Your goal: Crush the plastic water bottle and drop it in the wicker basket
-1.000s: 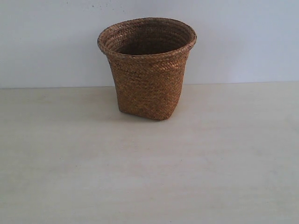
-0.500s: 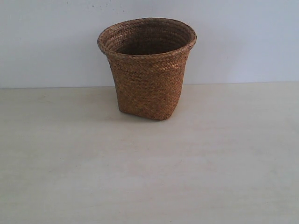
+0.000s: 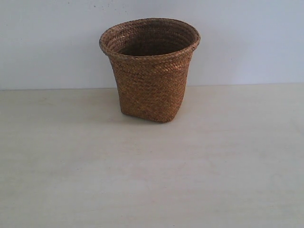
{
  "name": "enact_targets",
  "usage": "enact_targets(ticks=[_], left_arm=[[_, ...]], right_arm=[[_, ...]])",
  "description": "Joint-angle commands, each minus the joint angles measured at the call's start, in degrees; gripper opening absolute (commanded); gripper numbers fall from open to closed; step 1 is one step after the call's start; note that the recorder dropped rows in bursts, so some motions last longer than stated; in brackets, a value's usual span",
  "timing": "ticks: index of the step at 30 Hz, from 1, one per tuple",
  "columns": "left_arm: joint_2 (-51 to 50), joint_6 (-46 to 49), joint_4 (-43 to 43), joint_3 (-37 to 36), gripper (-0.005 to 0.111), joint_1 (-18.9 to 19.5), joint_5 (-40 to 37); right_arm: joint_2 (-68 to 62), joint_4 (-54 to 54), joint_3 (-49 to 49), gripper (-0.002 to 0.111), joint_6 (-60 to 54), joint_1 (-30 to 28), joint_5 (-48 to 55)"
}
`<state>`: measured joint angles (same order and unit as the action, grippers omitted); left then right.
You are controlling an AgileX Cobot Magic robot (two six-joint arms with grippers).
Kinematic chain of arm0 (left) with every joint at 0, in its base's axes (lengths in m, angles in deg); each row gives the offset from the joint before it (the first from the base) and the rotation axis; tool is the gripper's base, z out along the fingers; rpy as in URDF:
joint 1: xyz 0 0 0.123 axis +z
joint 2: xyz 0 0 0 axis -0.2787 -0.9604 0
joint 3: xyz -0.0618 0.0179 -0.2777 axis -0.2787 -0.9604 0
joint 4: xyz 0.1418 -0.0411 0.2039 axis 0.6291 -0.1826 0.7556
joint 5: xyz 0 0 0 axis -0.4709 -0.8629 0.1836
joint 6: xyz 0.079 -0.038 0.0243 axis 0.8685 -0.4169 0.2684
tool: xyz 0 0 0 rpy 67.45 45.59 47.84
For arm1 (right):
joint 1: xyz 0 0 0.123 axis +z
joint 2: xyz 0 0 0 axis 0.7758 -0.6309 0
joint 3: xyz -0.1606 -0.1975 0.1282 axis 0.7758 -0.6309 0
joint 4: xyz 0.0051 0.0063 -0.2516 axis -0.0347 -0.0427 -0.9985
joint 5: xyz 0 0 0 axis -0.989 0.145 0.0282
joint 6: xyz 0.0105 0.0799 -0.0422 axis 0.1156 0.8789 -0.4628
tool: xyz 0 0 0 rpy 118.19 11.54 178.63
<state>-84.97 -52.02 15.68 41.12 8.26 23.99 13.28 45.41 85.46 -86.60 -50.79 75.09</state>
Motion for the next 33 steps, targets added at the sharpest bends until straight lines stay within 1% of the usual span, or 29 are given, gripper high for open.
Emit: enact_targets(ticks=[1, 7, 10, 33], left_arm=[[0.24, 0.23, -0.5, -0.46, 0.004, 2.2, -2.93], [0.24, 0.23, -0.5, -0.46, 0.004, 2.2, -5.53], [0.24, 0.23, 0.6, -0.46, 0.004, 2.2, -5.54], [0.24, 0.23, 0.6, -0.46, 0.004, 2.2, -5.54]], right_arm=[[0.46, 0.01, -0.14, 0.0, -0.15, -0.09, -0.69], [0.46, 0.01, -0.14, 0.0, -0.15, -0.09, -0.69], [0.46, 0.01, -0.14, 0.0, -0.15, -0.09, -0.69], [0.46, 0.05, -0.22, 0.0, 0.01, -0.09, -0.7]])
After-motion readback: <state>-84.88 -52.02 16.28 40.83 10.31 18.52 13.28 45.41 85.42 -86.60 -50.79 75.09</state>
